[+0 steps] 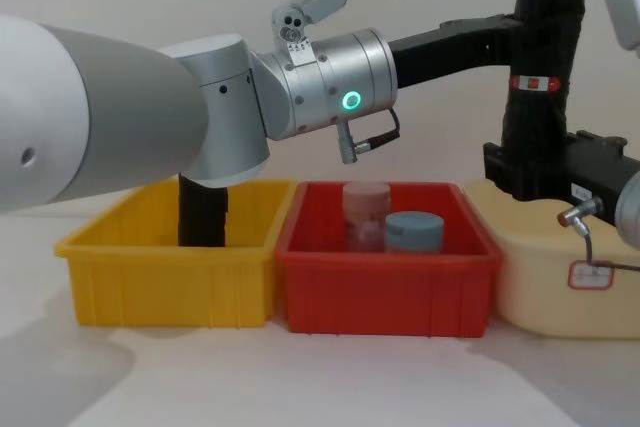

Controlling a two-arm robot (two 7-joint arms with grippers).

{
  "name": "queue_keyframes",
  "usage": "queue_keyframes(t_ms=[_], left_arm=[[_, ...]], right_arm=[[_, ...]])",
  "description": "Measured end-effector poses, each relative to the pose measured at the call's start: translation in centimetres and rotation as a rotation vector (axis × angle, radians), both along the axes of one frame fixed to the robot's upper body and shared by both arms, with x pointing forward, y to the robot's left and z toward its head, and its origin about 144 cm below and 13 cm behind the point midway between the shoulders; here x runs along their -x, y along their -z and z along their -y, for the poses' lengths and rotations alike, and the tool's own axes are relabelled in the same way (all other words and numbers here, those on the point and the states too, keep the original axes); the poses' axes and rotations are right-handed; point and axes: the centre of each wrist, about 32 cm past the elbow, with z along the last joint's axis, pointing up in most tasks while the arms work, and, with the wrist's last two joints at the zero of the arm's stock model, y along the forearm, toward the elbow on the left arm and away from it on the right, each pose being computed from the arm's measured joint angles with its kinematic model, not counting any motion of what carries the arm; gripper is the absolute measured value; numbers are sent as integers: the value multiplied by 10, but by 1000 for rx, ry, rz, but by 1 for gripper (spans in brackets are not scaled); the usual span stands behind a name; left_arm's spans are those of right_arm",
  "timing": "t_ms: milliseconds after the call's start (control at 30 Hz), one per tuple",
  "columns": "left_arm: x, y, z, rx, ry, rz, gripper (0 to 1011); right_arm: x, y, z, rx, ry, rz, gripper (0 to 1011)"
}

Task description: Pick up the garbage bag with the one hand and transfer it to the other hand.

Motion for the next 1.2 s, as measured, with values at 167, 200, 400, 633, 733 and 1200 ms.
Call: queue_keyframes(t_ms=[167, 200, 400, 633, 733, 1200], left_arm=[[0, 0, 0, 0, 0, 0, 413], [0, 0, 0, 0, 0, 0, 413], [0, 0, 0, 0, 0, 0, 546], [0, 0, 0, 0, 0, 0, 752], [0, 0, 0, 0, 0, 0, 822], [0, 0, 0, 0, 0, 0, 1000]], right_arm=[[-2, 0, -1, -8, 5, 0, 549], [-2, 0, -1, -10, 6, 0, 549], [-4, -1, -1, -24, 9, -1, 547], [-5, -2, -1, -36, 17, -4, 546], [-6, -2, 0, -43, 24, -10, 546], [-24, -9, 13, -108, 135, -73, 546]])
